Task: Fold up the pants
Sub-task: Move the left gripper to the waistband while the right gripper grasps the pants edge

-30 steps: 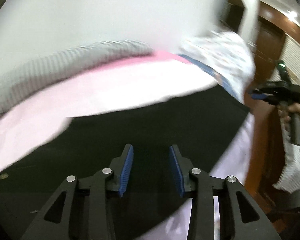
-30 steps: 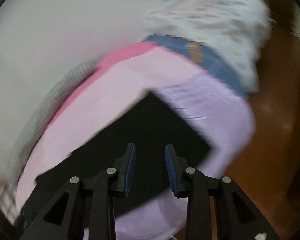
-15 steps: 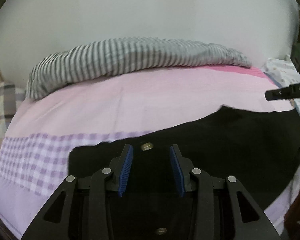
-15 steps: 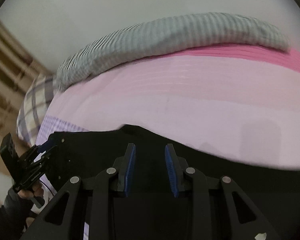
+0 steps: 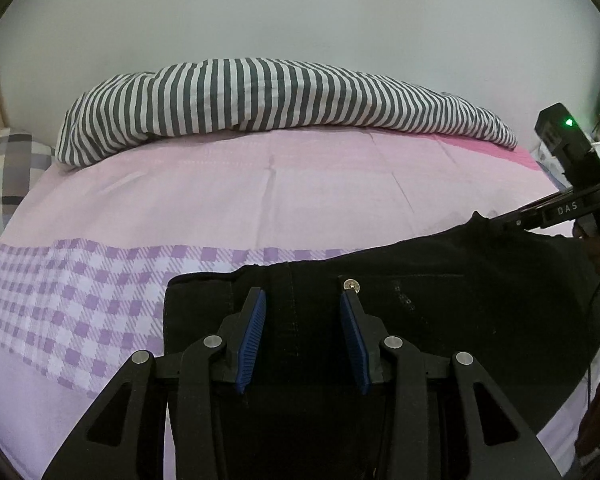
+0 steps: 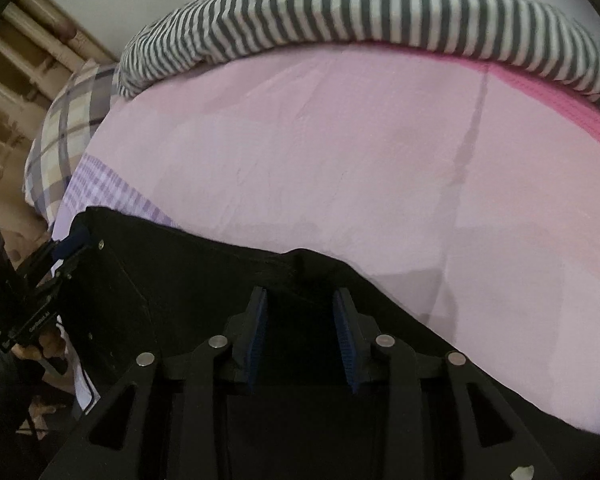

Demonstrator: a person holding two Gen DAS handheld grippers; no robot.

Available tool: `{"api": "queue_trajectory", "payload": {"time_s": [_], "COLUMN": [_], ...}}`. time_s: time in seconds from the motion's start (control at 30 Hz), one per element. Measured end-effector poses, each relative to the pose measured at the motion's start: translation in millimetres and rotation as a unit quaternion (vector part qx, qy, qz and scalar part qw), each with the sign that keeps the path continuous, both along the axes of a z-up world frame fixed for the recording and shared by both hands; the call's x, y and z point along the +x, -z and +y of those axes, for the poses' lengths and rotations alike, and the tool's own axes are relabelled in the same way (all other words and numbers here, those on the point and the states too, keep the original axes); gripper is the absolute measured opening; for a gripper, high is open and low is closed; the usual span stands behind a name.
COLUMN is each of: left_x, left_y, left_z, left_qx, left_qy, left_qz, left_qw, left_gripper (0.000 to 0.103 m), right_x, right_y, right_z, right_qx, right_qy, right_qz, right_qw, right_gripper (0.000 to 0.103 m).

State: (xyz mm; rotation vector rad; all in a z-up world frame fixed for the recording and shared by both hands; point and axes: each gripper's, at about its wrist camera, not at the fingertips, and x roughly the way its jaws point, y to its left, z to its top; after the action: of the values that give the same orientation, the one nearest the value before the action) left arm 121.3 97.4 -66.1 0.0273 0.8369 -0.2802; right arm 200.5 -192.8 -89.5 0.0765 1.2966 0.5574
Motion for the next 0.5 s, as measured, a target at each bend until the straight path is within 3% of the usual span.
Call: {"api": "queue_trajectory", "payload": {"time_s": [0.1, 0.17, 0.23, 0.3, 0.5], "left_x": [0, 1, 1, 0, 4], "left_y": [0, 0, -1, -1, 1], "left_z": [0, 1, 1, 1, 7], "left_qx": [-0.002, -0.003, -0.003, -0.003, -0.006], "left_qy": [0.002, 0.002, 0.002, -0.002, -0.004], "left_qz": [0.000, 0.001, 0.003, 0.003, 0.000], "left_qw": [1.0000, 1.0000, 1.0000, 1.0000, 1.0000], "left_gripper": [0.041, 0.041, 0.041, 0.041, 0.041], "right_x": [2, 3, 6, 8, 18], "right_y": [5, 4, 1, -6, 0], "right_z": [6, 10, 8, 3, 9], "right_qx": [0.019, 0.034, 0.043, 0.062, 0.041], "right_qy": [-0.020, -0.026, -0.009, 0.006, 0.028], "right_qz": [0.020, 0.014, 0.006, -0.007, -0.011], "right_qw": [0.999, 0.999, 0.999, 0.998, 0.999], "right_gripper": [0.035, 0.028, 0.013, 0.010, 0.009]}}
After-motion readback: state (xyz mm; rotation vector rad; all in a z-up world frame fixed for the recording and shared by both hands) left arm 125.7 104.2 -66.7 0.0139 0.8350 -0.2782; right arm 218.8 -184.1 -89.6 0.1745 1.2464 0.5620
